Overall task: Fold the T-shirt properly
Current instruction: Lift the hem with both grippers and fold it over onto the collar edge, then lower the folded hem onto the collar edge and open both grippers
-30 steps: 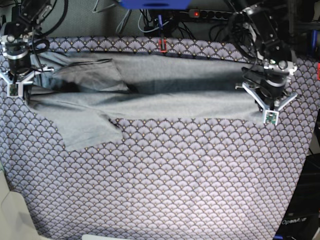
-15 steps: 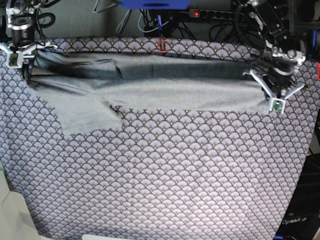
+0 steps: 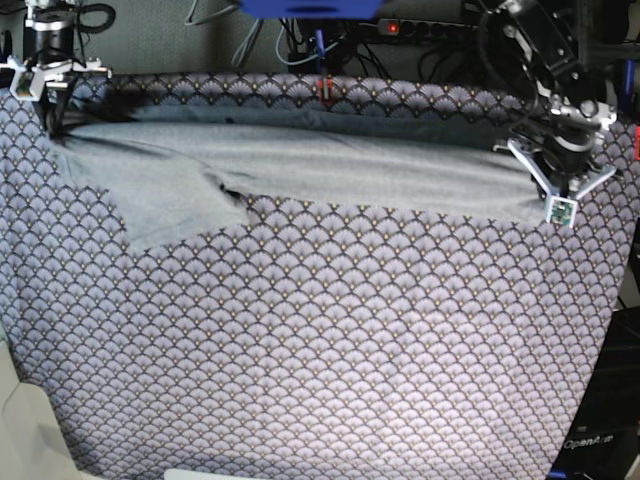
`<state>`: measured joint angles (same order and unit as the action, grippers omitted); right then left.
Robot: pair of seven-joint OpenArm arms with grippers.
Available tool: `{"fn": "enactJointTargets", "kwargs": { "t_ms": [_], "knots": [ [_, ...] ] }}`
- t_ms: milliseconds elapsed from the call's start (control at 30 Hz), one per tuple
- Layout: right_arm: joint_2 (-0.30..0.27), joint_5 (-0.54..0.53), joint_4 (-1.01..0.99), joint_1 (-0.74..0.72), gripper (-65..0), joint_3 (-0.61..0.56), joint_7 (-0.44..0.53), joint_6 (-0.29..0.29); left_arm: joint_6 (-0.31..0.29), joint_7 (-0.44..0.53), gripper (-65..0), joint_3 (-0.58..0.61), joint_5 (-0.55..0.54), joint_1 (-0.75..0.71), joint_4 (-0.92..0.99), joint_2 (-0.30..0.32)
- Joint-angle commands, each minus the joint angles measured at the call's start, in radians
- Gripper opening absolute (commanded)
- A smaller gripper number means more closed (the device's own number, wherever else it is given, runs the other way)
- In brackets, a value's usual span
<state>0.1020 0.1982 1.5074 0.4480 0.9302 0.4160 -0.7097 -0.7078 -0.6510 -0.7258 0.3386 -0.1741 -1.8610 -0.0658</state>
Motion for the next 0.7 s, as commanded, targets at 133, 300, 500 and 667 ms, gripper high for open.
{"fn": "enactJointTargets", "kwargs": {
  "t_ms": [133,300,500,667],
  "knots": [
    [-0.012,-0.029,-0.021,0.024,-65.0,0.01,0.06,0.012,0.01,0.021,-65.0,-0.001,-0.002,0.011,0.059,0.042],
    [-0.012,-0.029,-0.024,0.027,-65.0,0.008,0.059,0.012,0.01,0.027,-65.0,-0.002,-0.003,0.012,0.108,0.051],
    [-0.012,-0.029,-0.024,0.027,-65.0,0.005,0.059,0.012,0.01,0.024,-65.0,-0.004,-0.002,0.055,0.116,0.067],
    [-0.009,0.017,-0.026,0.028,-65.0,0.008,0.056,0.012,0.01,0.02,-65.0,-0.005,-0.002,0.064,0.116,0.068]
  ]
}}
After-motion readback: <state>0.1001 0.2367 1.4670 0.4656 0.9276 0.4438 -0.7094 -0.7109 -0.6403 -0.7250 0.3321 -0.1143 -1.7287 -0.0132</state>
